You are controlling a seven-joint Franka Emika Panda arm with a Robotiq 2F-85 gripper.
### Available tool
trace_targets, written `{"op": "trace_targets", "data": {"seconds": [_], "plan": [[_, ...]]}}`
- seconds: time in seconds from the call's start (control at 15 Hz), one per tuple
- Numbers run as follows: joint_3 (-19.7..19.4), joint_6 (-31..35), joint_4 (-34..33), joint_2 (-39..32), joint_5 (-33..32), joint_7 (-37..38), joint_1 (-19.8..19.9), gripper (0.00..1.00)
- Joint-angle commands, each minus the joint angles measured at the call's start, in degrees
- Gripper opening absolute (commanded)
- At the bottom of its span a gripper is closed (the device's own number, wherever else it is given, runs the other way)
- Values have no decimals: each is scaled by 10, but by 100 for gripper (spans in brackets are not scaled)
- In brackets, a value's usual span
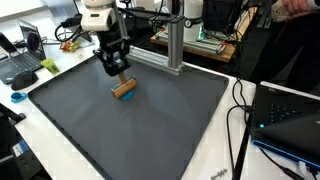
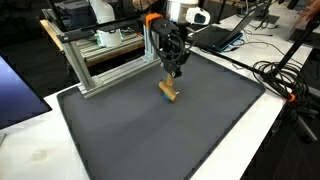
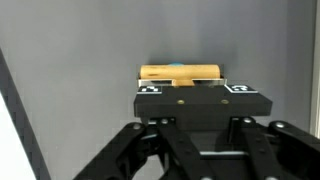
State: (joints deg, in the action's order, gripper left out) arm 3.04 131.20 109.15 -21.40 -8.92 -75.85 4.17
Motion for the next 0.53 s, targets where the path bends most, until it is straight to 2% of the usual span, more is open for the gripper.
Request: {"op": "trace_targets", "data": {"seconds": [0.0, 0.33, 0.47], "plan": [[-16, 1, 16, -25, -28, 8, -2, 22], [-23, -1, 14, -29, -43, 10, 0, 22], [-25, -7, 9, -22, -28, 13, 7, 22]]}}
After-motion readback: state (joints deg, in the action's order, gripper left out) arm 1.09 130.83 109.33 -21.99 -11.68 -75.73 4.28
